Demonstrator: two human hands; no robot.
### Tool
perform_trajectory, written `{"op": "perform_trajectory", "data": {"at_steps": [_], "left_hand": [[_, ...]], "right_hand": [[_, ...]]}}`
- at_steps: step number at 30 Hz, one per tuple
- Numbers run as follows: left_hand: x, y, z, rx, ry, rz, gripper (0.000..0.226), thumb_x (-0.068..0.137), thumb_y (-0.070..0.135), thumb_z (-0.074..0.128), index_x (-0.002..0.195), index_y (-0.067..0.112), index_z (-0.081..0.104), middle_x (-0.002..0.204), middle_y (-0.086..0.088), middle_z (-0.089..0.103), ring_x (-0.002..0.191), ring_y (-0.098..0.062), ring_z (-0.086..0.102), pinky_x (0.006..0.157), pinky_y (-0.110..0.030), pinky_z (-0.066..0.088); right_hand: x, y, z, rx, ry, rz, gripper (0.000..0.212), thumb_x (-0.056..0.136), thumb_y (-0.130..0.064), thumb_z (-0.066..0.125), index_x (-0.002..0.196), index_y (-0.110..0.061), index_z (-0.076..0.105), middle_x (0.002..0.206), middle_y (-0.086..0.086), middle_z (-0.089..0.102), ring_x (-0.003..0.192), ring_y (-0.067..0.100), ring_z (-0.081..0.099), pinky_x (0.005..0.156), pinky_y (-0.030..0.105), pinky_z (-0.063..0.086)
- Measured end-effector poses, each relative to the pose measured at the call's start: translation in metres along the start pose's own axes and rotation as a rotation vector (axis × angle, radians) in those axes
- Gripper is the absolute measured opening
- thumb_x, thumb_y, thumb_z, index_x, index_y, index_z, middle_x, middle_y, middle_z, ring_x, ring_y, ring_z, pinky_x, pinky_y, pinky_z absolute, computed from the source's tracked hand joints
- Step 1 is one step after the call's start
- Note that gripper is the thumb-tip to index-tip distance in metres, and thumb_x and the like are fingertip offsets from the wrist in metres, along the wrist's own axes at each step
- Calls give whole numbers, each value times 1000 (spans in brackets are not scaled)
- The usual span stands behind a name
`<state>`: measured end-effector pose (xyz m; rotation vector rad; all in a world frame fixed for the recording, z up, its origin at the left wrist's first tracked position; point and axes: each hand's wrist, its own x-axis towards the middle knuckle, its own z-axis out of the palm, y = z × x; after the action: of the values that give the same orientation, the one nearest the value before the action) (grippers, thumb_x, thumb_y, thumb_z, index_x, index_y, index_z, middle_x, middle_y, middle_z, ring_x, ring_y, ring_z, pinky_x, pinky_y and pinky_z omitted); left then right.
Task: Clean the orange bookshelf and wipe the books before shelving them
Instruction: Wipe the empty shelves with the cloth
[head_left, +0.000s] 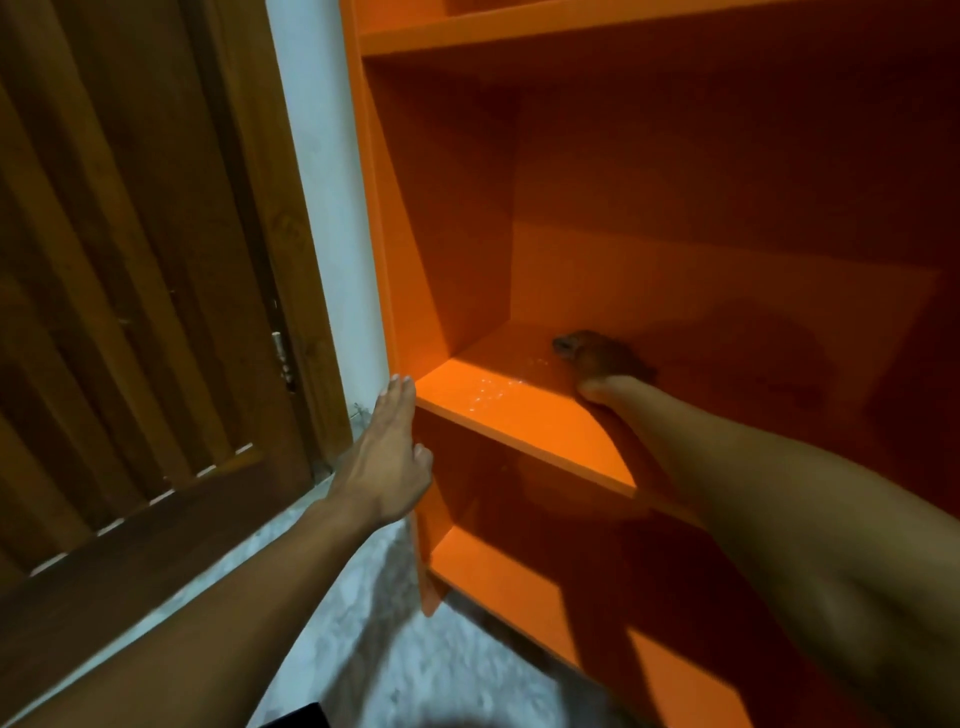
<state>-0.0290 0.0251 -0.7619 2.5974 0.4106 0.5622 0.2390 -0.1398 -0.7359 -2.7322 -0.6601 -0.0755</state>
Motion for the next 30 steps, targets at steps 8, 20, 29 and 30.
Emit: {"op": "perform_trajectory", "data": {"at_steps": [8, 20, 29, 30], "left_hand": [[7, -13, -5, -37, -42, -1, 78, 100, 25, 46, 158, 22, -5, 167, 1, 0, 153, -21, 9, 121, -39, 16], [11, -2, -37, -102, -59, -52, 79, 96, 12, 40, 157, 35, -4, 152, -11, 43, 80, -26, 64, 59, -34, 51], [14, -23, -28, 125, -27, 39, 77, 101, 14, 40, 157, 29, -11, 166, 8, -10, 152, -19, -13, 120, -46, 27], [14, -23, -28, 143, -17, 55, 78, 100, 13, 40, 157, 29, -12, 165, 9, -12, 151, -17, -15, 119, -45, 31]], "right_hand": [[-34, -55, 0, 134, -213, -310, 48, 100, -50, 28, 146, -40, 40, 156, -3, 38, 142, 24, 37, 116, 49, 30], [-144, -85, -34, 178, -96, -956, 39, 88, 11, 55, 115, -11, 72, 120, 6, 69, 115, 18, 60, 94, 20, 43], [2, -52, -21, 357, 189, -158, 31, 101, -9, 48, 128, -8, 63, 134, 16, 60, 121, 34, 57, 87, 31, 43], [13, -49, -14, 310, 164, -124, 32, 101, -12, 48, 130, -8, 61, 137, 16, 58, 122, 34, 56, 91, 32, 43]]}}
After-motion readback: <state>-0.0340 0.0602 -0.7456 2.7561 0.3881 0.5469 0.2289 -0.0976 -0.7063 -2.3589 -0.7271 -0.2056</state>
